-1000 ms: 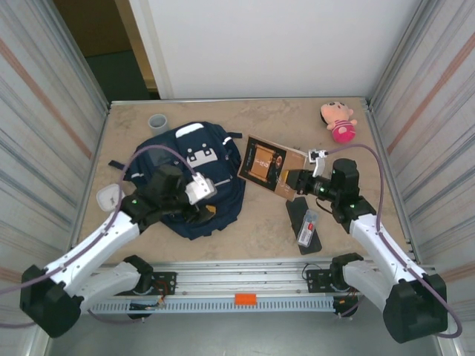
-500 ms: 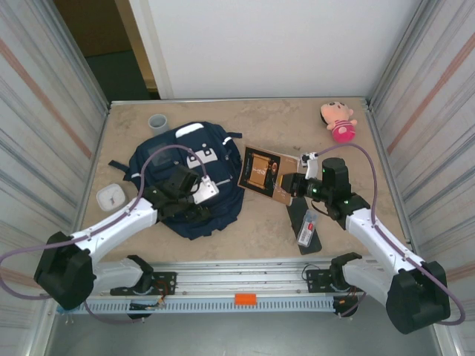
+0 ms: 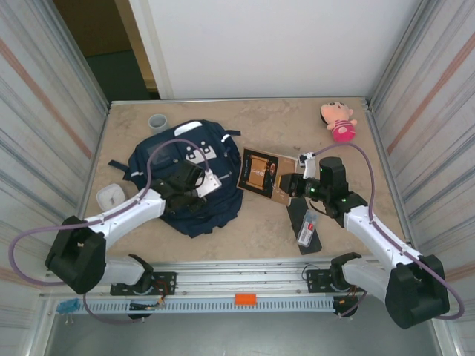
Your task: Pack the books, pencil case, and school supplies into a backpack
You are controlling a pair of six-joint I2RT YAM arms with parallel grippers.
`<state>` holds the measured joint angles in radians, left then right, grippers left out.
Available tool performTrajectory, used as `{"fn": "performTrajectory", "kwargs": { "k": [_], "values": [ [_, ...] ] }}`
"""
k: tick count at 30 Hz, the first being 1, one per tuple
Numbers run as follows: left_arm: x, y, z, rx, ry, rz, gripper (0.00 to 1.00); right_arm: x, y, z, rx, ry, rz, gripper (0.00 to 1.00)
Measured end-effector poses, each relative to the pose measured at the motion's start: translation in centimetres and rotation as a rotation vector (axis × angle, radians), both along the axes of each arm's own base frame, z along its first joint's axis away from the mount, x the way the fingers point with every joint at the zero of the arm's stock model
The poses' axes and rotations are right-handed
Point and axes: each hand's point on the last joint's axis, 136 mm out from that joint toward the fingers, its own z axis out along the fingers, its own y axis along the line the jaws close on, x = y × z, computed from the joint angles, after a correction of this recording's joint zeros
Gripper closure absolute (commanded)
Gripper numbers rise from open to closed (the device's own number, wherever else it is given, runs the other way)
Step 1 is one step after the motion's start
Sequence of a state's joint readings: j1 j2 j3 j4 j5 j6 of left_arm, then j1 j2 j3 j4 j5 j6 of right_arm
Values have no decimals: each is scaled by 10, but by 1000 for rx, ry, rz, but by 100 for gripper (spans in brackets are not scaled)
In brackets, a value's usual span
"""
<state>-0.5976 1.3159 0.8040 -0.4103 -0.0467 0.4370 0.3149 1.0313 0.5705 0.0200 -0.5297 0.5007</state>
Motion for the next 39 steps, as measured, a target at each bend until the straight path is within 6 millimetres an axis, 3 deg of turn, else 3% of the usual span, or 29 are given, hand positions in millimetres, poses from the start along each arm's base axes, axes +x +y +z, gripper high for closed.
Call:
{"fn": "performTrajectory", "kwargs": {
  "k": [8,11,16,23,27,31,39],
  "values": [
    [7,-15,78,-163,-118,25,100,-5,-15,20,18,-19,-104,100],
    [7,-17,97,-217,-140,43,100,-10,-24,30,40,-2,-164,100],
    [10,-20,107,-274,-134,86,100,-23,-40,34,82,82,-280,100],
    [21,-15,117,-374,-116,191,100,-54,-48,34,203,238,-362,100],
    [26,-19,129,-438,-115,216,100,-65,-33,37,283,293,-321,100],
    [27,-27,145,-502,-104,217,100,-74,-3,33,337,375,-252,100],
    [30,-29,164,-608,-64,236,100,-71,44,0,393,469,-264,100]
  ]
}}
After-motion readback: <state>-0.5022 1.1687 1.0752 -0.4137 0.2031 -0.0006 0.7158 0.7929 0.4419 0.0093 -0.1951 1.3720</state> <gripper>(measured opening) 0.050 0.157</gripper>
